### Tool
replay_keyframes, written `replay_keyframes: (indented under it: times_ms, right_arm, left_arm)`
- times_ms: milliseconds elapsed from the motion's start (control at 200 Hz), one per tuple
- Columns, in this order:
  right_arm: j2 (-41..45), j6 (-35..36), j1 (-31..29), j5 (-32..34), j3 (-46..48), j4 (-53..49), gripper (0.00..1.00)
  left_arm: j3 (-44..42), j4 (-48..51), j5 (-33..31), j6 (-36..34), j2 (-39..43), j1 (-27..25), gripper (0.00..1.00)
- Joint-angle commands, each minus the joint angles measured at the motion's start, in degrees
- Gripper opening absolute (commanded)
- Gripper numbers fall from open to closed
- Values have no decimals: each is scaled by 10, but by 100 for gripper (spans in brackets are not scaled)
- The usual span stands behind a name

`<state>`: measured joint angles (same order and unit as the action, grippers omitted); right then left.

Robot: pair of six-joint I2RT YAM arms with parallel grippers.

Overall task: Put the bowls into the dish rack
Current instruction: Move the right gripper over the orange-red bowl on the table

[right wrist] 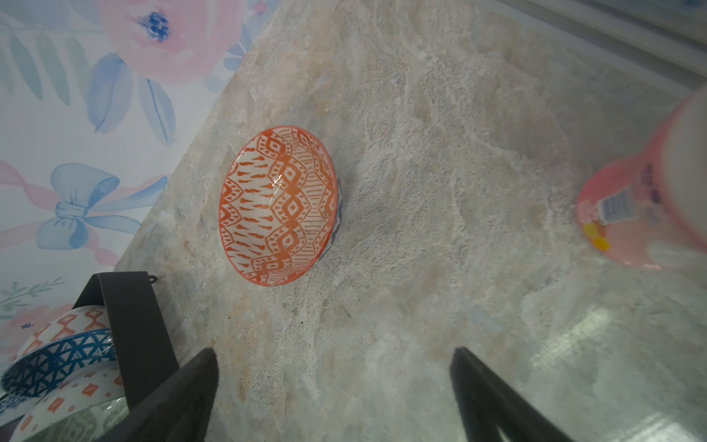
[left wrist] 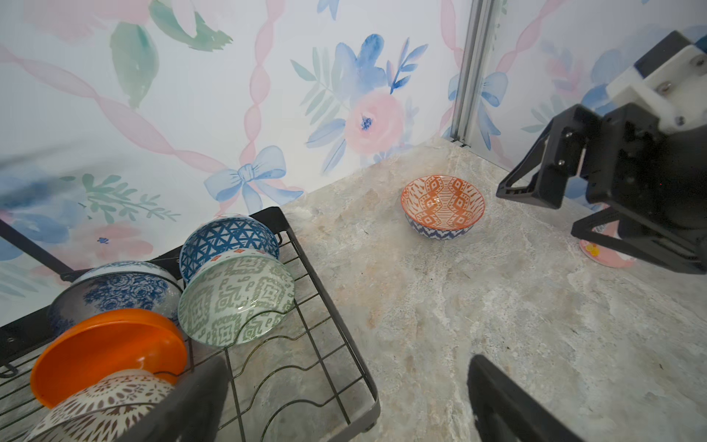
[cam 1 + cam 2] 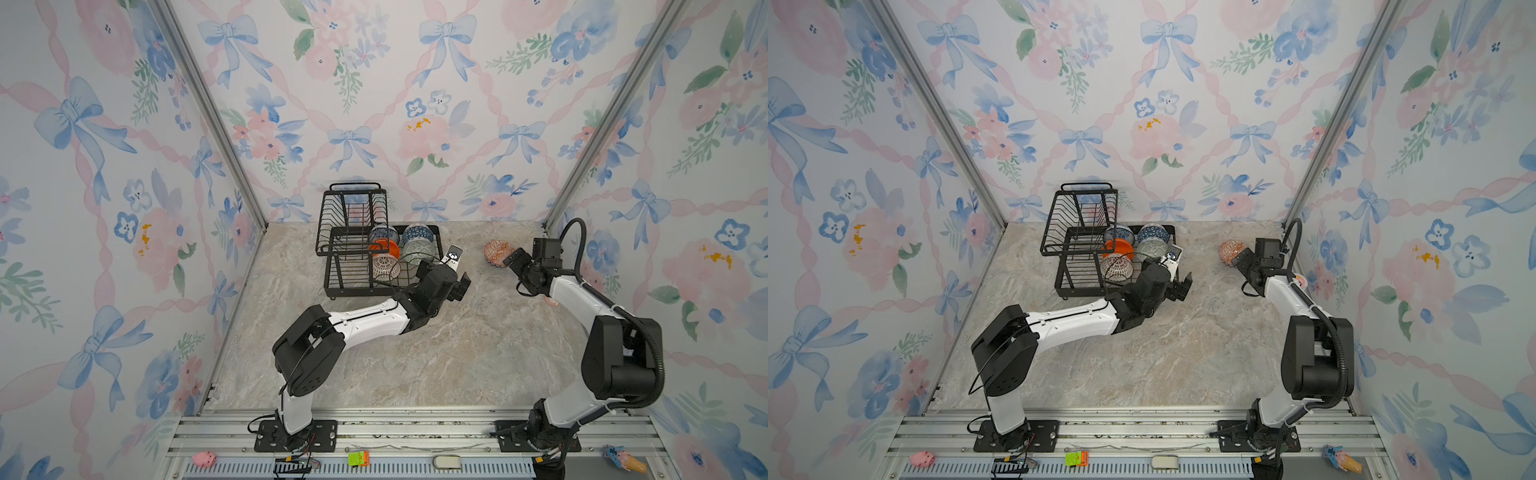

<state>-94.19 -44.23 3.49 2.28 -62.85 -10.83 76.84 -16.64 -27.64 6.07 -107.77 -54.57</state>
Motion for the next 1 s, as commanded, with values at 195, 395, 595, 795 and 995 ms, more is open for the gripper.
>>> replay_keyframes:
  times_ms: [195, 395, 595, 795, 995]
  right_arm:
    - [-75, 19, 28, -43, -53, 1, 97]
    - [-113, 23, 34, -55, -82, 9, 98]
    - [-152, 15, 40, -59, -104, 16, 91]
    - [-181, 26, 39, -55, -128, 11, 80]
    - [-199, 36, 38, -54, -134, 11, 64]
  left_arm:
    - [71, -7, 18, 6, -69, 0, 98]
    - [90, -7, 17, 5, -90, 1, 98]
    - [96, -7, 17, 4, -101, 3, 98]
    - [96, -7, 22, 5, -103, 6, 98]
    - [93, -7, 23, 3, -106, 6, 98]
